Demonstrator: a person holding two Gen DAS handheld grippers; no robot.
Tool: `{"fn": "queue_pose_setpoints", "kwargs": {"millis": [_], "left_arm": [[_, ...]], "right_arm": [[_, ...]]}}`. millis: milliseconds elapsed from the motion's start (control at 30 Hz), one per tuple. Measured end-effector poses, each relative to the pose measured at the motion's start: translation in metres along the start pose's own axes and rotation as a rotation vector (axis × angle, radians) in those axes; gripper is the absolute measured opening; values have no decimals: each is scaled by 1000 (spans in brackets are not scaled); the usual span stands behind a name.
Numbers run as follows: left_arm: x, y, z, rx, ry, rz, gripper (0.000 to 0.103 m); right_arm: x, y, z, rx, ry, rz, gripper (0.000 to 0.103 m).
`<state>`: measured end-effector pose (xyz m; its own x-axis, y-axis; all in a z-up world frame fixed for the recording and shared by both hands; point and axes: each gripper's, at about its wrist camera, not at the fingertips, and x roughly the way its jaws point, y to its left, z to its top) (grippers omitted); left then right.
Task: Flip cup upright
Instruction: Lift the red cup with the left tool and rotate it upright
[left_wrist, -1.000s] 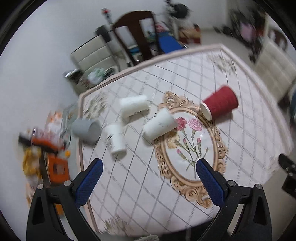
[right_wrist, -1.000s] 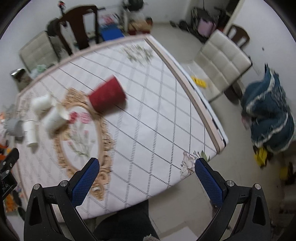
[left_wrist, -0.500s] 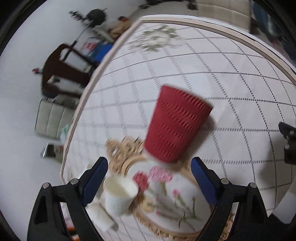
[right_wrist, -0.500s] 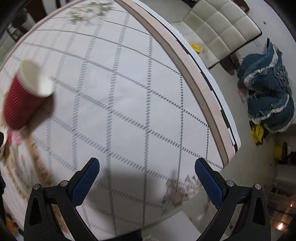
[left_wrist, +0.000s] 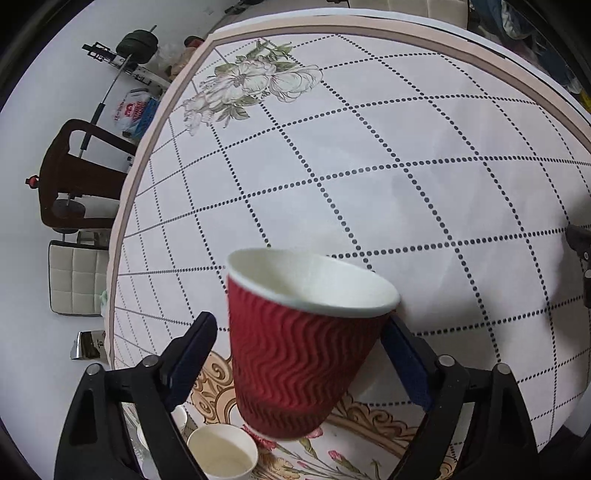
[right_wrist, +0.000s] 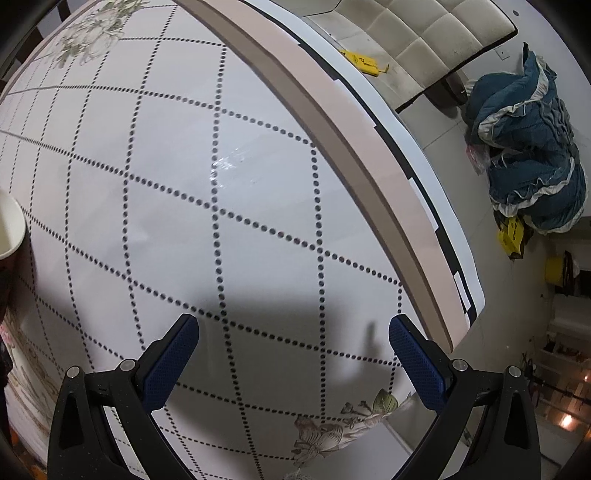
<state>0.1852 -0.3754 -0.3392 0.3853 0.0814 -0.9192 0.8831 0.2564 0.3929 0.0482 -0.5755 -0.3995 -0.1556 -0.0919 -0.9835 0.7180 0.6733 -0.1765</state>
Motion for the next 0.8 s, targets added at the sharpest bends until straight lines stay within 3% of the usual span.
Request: {"fn": "queue_pose_setpoints", "kwargs": {"millis": [33,200,433,800], "left_arm": [[2,0,1,0,4,-5,81],[5,0,2,-1,-5,-3,80],[-3,12,-2,-83,-6,-8,78],[-37,48,-39,-331,-18,-44,78]], "right_arm": [[3,-2,3,1,1,1,103],[8,-6,10,7,12,1,103],[-2,2,8,-11,0,5,103],[-44,30,-8,-106,-82,14,103]]}}
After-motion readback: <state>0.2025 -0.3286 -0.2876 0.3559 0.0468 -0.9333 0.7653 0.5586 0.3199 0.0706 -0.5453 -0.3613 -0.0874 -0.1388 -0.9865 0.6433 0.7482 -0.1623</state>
